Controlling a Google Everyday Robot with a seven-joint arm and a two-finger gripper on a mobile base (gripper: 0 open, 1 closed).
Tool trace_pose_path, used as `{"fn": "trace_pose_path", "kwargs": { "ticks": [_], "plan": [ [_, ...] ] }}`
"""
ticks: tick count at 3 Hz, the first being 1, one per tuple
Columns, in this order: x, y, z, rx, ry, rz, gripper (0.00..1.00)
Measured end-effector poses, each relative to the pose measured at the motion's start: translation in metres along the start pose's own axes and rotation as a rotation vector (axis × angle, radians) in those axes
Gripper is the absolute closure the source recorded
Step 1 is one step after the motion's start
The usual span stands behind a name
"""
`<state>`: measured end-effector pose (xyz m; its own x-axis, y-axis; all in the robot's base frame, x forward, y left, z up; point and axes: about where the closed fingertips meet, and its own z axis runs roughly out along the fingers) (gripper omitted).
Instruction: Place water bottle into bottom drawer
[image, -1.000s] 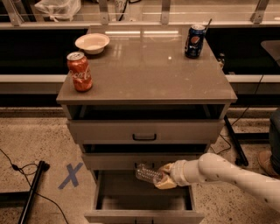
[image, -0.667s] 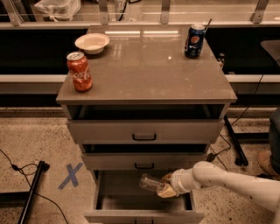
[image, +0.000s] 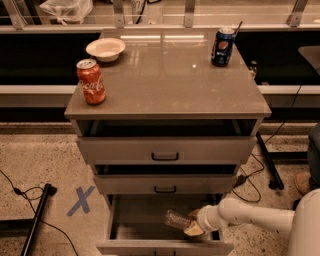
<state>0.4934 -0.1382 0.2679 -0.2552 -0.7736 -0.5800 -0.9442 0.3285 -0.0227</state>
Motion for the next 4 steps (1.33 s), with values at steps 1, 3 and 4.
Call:
{"fn": "trace_pose_path", "kwargs": {
  "ticks": [1, 3, 4],
  "plan": [
    [0.005, -0.001, 0.017, 0.010, 0.026, -0.030, 1.00],
    [0.002, -0.017, 0.071, -0.017, -0.012, -0.068, 0.74],
    [-0.002, -0.026, 0.077, -0.018, -0.028, -0.068, 0.52]
  ]
}}
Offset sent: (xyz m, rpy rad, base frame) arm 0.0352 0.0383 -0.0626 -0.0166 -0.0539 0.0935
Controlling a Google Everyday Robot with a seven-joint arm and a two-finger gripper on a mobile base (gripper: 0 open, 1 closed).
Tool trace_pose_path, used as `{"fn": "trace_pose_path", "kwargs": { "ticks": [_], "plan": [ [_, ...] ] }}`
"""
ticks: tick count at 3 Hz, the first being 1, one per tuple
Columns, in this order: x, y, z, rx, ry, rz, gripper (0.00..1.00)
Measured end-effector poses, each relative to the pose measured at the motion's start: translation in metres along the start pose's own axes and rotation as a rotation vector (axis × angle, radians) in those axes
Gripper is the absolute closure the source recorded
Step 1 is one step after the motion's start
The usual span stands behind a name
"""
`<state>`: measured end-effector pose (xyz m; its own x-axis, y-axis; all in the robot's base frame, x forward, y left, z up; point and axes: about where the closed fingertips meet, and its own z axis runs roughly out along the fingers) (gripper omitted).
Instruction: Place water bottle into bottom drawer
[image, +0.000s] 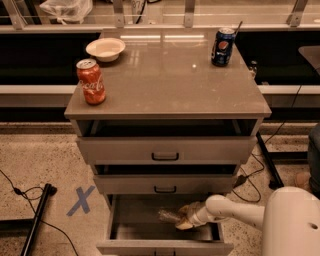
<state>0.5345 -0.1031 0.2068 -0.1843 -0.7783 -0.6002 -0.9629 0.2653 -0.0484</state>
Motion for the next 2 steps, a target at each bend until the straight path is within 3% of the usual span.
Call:
{"fn": "trace_pose_path", "kwargs": {
  "ticks": [2],
  "plan": [
    [0.0011, -0.0088, -0.0007, 0.007, -0.014, 0.019, 0.06]
  ]
}}
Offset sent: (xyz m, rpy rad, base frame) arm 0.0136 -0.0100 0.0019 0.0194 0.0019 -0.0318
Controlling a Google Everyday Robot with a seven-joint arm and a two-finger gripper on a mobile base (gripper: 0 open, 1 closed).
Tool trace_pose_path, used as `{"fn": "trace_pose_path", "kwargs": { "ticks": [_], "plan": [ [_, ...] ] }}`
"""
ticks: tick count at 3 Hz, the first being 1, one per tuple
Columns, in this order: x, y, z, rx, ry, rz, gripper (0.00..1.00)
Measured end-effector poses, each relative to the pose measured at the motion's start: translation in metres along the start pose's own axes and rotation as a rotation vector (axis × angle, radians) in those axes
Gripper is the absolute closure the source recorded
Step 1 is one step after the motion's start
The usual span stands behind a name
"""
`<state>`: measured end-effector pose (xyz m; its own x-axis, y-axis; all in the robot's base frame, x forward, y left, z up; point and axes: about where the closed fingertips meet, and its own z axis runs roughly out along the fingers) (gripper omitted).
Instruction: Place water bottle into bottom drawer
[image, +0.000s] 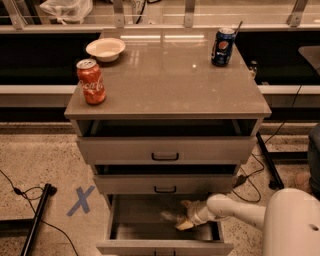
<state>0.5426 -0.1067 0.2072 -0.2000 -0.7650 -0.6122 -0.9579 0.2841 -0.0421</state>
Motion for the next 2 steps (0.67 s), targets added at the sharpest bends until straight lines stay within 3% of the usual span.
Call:
{"fn": "trace_pose_path", "kwargs": {
  "ticks": [1, 2],
  "plan": [
    [-0.001, 0.002, -0.009, -0.002, -0.030, 0.024, 0.04],
    [-0.005, 0.013, -0.038, 0.001, -0.088, 0.084, 0.11]
  ]
}}
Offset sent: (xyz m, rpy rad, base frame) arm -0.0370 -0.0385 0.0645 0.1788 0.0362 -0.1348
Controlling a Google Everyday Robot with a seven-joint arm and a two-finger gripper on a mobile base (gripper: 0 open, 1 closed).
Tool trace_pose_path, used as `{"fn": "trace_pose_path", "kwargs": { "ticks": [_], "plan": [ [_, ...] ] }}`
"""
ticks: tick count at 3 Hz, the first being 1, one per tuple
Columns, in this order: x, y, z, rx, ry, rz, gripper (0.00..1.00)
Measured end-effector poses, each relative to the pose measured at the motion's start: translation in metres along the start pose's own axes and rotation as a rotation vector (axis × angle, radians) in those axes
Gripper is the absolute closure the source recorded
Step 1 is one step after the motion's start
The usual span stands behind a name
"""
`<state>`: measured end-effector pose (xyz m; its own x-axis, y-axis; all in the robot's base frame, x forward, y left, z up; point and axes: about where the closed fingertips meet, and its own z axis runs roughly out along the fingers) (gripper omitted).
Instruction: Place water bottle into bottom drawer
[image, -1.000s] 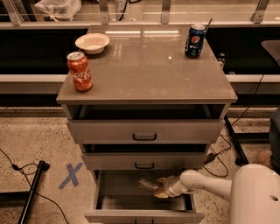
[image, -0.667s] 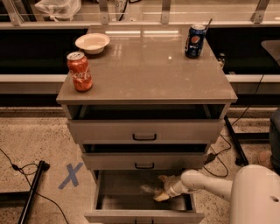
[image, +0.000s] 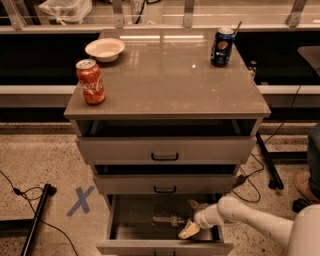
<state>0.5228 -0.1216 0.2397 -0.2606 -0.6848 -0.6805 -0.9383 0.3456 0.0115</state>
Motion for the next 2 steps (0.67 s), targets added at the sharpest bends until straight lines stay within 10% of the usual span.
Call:
{"fn": "trace_pose_path", "kwargs": {
  "ticks": [2],
  "plan": [
    [0.0071, 0.0316, -0.0458, 0.006, -0.066, 0.094, 0.00]
  ]
}}
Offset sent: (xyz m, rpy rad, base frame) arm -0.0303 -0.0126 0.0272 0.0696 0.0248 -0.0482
